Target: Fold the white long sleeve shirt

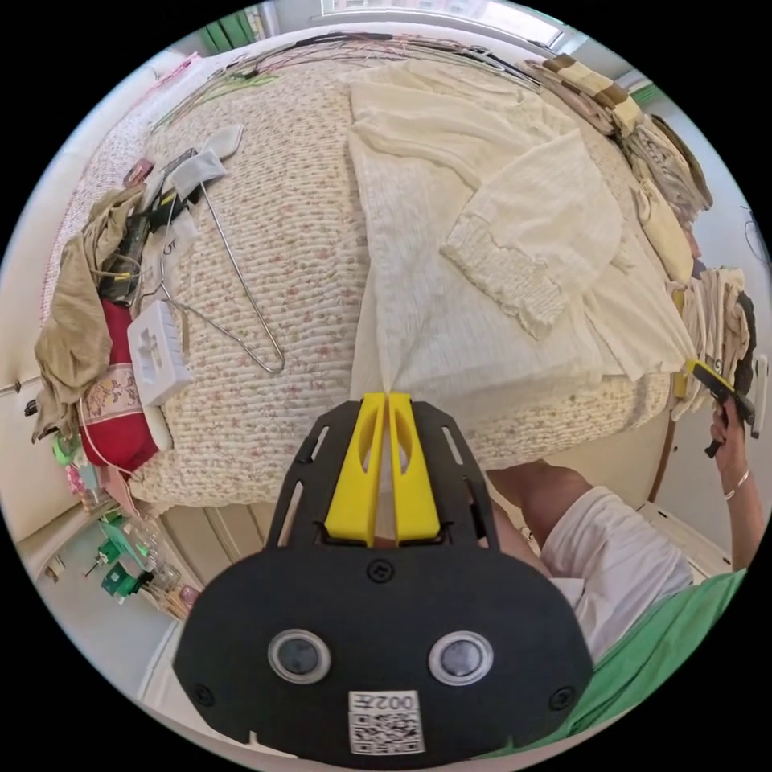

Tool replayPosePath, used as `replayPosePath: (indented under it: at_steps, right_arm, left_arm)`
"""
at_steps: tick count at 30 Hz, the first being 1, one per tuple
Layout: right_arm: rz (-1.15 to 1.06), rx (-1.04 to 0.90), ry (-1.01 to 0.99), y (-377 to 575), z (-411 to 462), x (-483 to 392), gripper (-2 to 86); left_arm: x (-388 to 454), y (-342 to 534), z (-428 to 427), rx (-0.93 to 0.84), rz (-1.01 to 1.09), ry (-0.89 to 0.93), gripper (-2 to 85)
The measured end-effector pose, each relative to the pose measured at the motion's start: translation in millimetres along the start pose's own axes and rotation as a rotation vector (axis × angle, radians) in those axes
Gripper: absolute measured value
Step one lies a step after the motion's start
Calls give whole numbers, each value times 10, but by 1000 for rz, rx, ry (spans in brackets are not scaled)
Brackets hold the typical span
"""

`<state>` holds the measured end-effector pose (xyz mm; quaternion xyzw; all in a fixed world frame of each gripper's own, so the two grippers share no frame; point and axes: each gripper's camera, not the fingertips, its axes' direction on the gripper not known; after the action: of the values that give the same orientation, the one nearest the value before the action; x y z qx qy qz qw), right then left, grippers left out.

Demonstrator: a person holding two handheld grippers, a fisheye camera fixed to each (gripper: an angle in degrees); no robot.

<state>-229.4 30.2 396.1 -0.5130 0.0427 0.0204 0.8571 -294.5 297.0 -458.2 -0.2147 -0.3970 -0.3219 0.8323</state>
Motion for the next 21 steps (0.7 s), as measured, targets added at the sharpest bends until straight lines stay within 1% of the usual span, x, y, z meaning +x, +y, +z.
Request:
replayPosePath:
  at_steps: [5, 9, 13, 15, 16, 18, 19, 21]
  right_arm:
    - [29, -68, -5, 98, -166, 47, -9]
    - [52, -143, -13, 198, -246, 84, -9]
    - [69, -123, -43, 33, -403, 68, -9]
    - [60, -31, -57, -249, -618, 15, -9]
    - [58, 1, -58, -340, -683, 1, -9]
    - [56, 135, -87, -794, -934, -44, -9]
    - [53, 167, -98, -929, -991, -55, -9]
    - [32, 267, -141, -1547, -1182, -110, -9]
  left_arm:
    - [-214, 25, -113, -148, -111, 169, -10]
    - [-273, 81, -186, -220, -107, 191, -10]
    - [-327, -68, -356, -254, -96, 223, -10]
    - [-409, -259, -504, -237, -130, 262, -10]
    - [-486, -443, -642, -208, -170, 314, -10]
    - [-598, -799, -913, -127, -210, 395, -10]
    - [-667, -1093, -1116, -69, -224, 438, -10]
    - [-765, -1574, -1401, 1, -235, 489, -10]
